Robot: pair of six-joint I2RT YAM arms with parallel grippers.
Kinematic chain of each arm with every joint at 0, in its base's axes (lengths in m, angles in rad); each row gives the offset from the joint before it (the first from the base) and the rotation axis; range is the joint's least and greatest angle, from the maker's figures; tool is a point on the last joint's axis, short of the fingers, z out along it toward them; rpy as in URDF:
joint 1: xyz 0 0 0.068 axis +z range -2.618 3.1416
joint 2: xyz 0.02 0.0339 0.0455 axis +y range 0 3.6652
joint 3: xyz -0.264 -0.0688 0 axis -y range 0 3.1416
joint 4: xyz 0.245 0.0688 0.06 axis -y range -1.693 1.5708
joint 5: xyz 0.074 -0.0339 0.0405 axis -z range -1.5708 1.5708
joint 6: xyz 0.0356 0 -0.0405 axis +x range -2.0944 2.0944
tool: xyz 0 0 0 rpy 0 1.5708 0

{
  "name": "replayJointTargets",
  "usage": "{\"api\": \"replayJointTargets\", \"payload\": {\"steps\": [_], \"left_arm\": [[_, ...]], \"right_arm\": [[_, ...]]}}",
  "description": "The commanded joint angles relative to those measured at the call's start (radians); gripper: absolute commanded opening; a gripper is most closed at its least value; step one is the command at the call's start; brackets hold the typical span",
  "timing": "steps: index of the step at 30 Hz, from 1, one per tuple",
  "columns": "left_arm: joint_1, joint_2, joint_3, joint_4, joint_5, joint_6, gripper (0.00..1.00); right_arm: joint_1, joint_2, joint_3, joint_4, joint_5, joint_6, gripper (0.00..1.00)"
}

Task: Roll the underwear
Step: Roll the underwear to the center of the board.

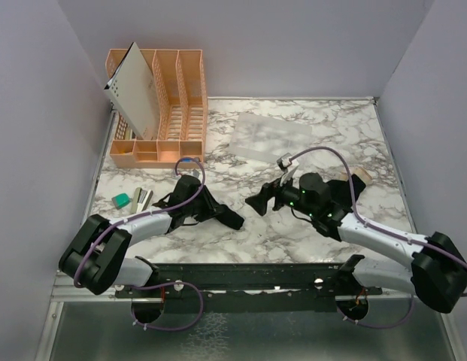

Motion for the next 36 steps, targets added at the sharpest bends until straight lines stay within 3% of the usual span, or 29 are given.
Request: {"api": "replayJointTargets", "payload": {"steps": [1,4,7,11,16,31,36], "left_arm": [[-0.002,0.031,0.0,-0.063,0.01,0.007,0.34],[-0.002,0.035,0.003,-0.074,0.011,0.005,0.34],[-0.001,0.037,-0.001,-0.075,0.017,-0.004,0.34],[0.0,0.046,0.006,-0.086,0.021,-0.002,0.34],[0.002,0.059,0.023,-0.102,0.027,0.007,0.34],[0.009,0.077,0.048,-0.167,0.031,0.01,0.34],[0.01,0.084,0.067,-0.185,0.036,0.009,0.34]], "right_arm": [[0.001,0.096,0.022,-0.024,-0.053,0.033,1.0],[0.018,0.104,-0.043,0.115,-0.033,-0.009,1.0],[0.099,0.12,-0.033,0.106,0.061,-0.156,1.0],[0.284,0.191,-0.025,0.119,0.361,-0.43,1.0],[0.409,0.32,-0.016,0.193,0.6,-0.611,1.0],[0.524,0.588,0.074,0.361,0.588,-0.687,0.94],[0.525,0.673,0.106,0.408,0.625,-0.711,0.86]]}}
